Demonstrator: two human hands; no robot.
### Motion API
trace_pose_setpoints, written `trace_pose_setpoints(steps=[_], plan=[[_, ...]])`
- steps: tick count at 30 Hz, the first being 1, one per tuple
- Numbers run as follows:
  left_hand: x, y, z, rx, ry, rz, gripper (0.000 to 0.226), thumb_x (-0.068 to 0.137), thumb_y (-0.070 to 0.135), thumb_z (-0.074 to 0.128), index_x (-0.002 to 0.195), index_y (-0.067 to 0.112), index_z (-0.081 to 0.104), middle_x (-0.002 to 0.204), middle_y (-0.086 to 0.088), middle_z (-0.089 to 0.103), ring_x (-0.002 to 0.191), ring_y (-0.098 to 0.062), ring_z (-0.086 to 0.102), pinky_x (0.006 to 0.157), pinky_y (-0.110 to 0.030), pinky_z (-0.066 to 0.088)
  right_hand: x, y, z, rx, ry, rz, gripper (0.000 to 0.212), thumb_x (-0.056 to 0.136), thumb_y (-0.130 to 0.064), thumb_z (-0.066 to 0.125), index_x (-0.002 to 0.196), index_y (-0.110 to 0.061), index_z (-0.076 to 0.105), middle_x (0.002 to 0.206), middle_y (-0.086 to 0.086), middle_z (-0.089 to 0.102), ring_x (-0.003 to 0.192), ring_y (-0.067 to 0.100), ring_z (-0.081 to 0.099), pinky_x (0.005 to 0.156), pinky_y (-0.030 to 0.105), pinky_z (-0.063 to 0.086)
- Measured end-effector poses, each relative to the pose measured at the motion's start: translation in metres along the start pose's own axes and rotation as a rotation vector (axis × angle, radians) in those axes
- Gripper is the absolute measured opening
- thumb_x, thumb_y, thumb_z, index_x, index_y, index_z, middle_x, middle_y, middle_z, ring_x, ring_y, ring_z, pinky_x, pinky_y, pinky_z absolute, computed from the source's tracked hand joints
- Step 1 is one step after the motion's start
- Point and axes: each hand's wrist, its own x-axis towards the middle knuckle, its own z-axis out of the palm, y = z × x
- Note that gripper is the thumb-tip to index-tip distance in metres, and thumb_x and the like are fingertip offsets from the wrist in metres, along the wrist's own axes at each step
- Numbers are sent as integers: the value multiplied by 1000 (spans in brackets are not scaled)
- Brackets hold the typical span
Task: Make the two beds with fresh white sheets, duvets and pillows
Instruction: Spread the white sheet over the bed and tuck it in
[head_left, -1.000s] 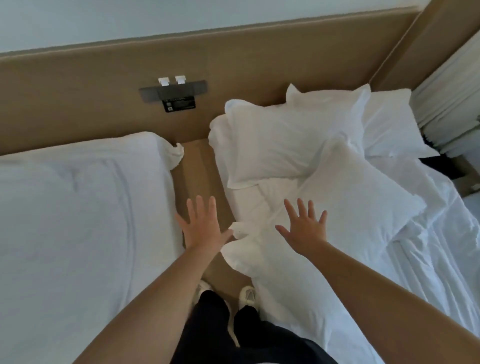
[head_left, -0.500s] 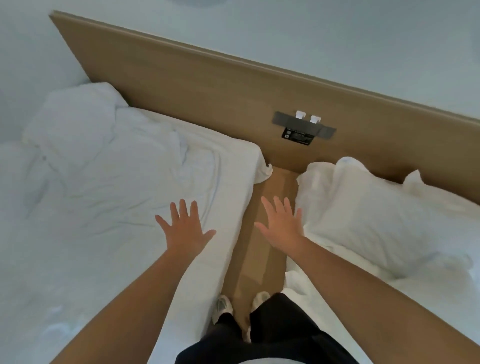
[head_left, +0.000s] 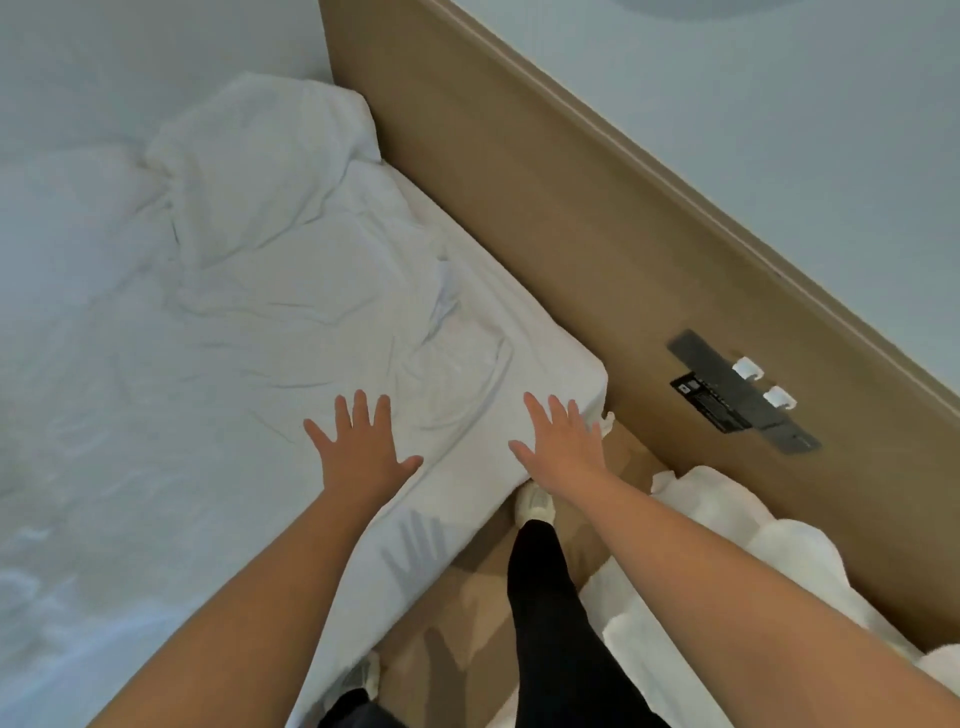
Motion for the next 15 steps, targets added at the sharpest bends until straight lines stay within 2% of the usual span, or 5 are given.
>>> trace_pose_setpoints(steps=[5,8,10,13,15], plan=[[105,60,25,-110,-74,-206,95,88,72,39,155,21,-4,163,-9,-6,149,-33,-8,112,-66,6,168,32,-27,-103,-91,-129,71,100,-57,30,156,-32,-5,164,4,0,151,32,-2,117,56,11],[186,94,46,-156,-107,-246,95,87,72,40,154,22,-5,163,-8,-6,149,-32,-8,112,-65,5,273,40,-27,-90,-137,-164,72,100,-56,34,155,-32,-4,164,3,2,151,31,-1,116,55,14],[240,112,72,-152,-123,-237,97,86,72,41,154,22,-6,162,-8,-8,149,-33,-9,112,-65,6,338,40,-13,-13,-175,-159,74,98,-56,39,155,-31,-2,163,3,6,150,31,6,115,54,20],[308,132,125,-157,-198,-238,104,83,74,46,153,23,-11,162,-8,-13,148,-34,-12,112,-65,11,426,34,22,175,-240,-139,83,93,-57,50,155,-30,3,158,7,20,143,31,25,111,50,33],[343,141,163,-203,-257,-270,110,80,72,55,152,25,-13,161,-7,-17,148,-35,-11,112,-64,18,470,28,50,361,-292,-90,91,89,-55,58,156,-28,3,157,8,22,141,32,30,111,47,34]])
